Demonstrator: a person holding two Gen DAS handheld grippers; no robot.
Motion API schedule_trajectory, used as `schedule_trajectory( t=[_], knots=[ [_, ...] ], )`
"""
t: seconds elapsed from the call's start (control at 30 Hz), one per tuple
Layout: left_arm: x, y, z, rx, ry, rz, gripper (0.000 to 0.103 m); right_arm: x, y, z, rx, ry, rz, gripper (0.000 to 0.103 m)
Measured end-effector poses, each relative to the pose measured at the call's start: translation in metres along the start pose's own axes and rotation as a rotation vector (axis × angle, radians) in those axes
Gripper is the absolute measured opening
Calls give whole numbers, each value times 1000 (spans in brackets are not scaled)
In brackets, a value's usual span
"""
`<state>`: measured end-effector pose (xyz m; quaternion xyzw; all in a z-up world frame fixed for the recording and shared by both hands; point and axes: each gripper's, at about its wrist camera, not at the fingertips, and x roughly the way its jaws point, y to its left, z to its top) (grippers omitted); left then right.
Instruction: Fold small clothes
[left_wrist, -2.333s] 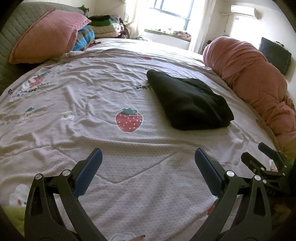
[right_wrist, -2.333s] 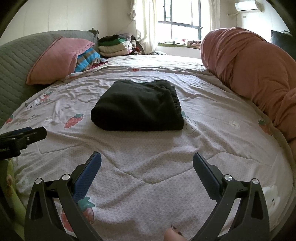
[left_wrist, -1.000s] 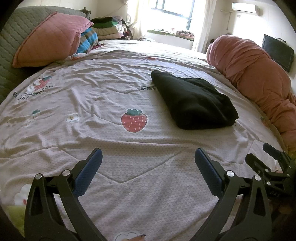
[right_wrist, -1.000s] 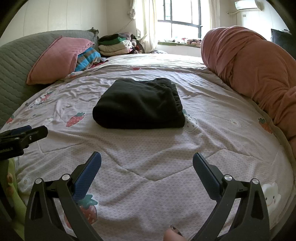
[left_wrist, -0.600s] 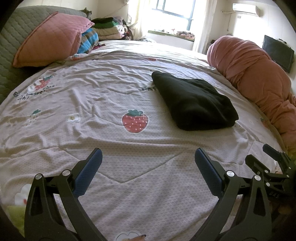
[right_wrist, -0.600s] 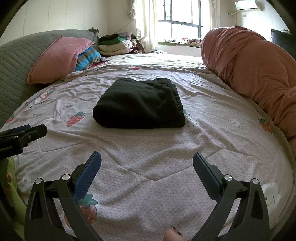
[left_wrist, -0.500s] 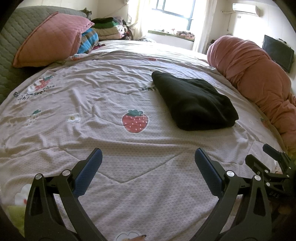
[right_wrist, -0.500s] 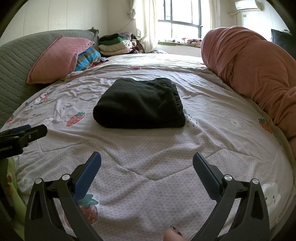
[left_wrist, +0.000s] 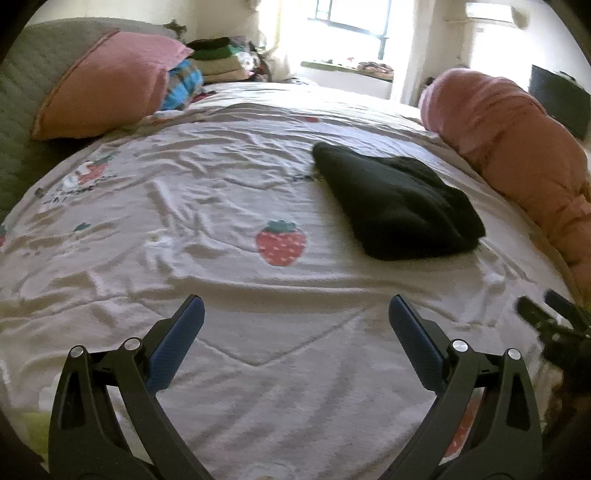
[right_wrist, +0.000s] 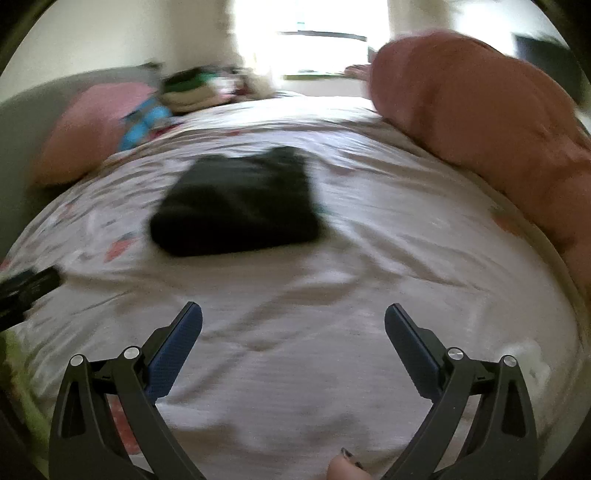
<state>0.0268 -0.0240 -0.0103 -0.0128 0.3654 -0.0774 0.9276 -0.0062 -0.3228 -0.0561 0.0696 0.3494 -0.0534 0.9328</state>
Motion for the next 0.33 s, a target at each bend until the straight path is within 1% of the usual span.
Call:
schedule_trajectory(
  t=[0.03, 0.1, 0.13, 0.17, 0.2, 0.23, 0.27, 0.3, 0.33],
  knots=[
    [0, 8, 3, -24, -3, 5, 94, 0, -11, 1, 30, 3, -25, 98],
    [4, 34, 12, -90, 5, 18, 94, -4, -49, 3, 112, 3, -121, 98],
    [6, 50, 18, -126, 13, 27, 94, -10, -77, 2, 163, 2, -190, 98],
    [6, 63, 23, -151, 19, 38, 94, -15, -96, 1, 198, 3, -233, 98],
    [8, 84, 30, -186, 26, 59, 94, -24, -127, -1, 249, -1, -303, 98],
    [10, 117, 40, -225, 24, 109, 94, -32, -150, -4, 287, -8, -361, 98],
    [10, 136, 44, -246, 15, 154, 94, -46, -192, -12, 350, -17, -470, 98],
    [9, 160, 48, -265, 6, 213, 94, -55, -217, -19, 390, -20, -540, 98],
    [10, 191, 52, -279, 2, 298, 94, -66, -247, -28, 445, -23, -633, 98]
  ],
)
